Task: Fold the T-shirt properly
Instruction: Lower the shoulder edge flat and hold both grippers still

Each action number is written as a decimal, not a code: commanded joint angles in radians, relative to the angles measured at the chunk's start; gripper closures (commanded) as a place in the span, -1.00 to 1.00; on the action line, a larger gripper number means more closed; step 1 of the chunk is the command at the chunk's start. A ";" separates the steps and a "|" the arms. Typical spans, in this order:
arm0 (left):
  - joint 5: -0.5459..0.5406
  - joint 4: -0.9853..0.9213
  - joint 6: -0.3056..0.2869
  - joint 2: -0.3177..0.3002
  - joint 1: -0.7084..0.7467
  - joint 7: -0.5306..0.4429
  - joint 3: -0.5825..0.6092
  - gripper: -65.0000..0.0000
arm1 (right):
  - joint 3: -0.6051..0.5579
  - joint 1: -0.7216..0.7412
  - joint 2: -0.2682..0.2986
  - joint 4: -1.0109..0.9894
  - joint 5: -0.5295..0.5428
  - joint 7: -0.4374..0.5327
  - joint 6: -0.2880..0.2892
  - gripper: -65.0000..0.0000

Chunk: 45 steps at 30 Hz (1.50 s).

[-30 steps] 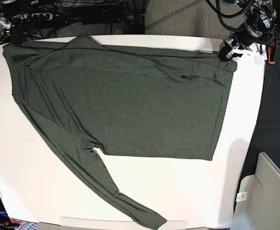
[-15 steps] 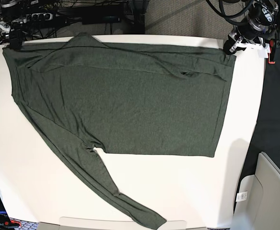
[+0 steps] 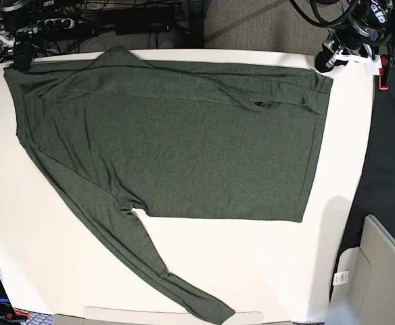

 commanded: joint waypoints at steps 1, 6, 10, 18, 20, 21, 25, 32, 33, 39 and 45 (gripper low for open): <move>-0.034 0.017 0.005 -0.011 0.001 0.005 -0.004 1.00 | 0.005 -0.020 0.012 0.018 0.025 0.008 0.009 0.98; -0.035 0.017 0.005 -0.011 0.000 0.003 -0.004 1.00 | 0.005 -0.052 0.014 0.018 0.031 0.009 0.006 0.98; -0.035 0.046 0.005 -0.012 -0.019 0.002 -0.006 1.00 | 0.011 -0.072 0.028 0.020 0.033 0.008 0.006 0.98; -0.035 0.099 0.005 -0.012 -0.022 0.003 -0.003 1.00 | 0.011 -0.066 0.028 0.020 0.048 0.009 0.006 0.98; -0.035 0.099 0.005 -0.012 -0.022 0.003 -0.001 1.00 | 0.011 -0.048 0.028 0.020 0.045 0.009 0.006 0.98; -0.035 0.099 0.005 -0.012 -0.020 0.003 0.000 1.00 | 0.011 -0.040 0.029 0.020 0.043 0.011 0.006 0.98; -0.035 0.099 0.005 -0.012 -0.017 0.003 0.000 1.00 | 0.007 -0.005 0.039 0.020 0.013 0.011 0.006 0.98; -0.035 0.099 0.005 -0.012 -0.016 0.003 -0.003 1.00 | 0.004 -0.034 0.035 0.020 0.013 0.008 0.006 0.92; -0.035 0.099 0.005 -0.012 -0.016 0.005 -0.003 1.00 | 0.004 -0.041 0.035 0.020 0.014 0.008 0.004 0.86; -0.035 0.099 0.005 -0.012 -0.017 0.009 0.000 1.00 | 0.004 -0.063 0.032 0.020 0.017 0.003 -0.001 0.35; -0.035 0.099 0.005 -0.011 -0.019 0.009 0.000 1.00 | 0.002 -0.089 0.032 0.020 0.052 0.001 0.001 0.03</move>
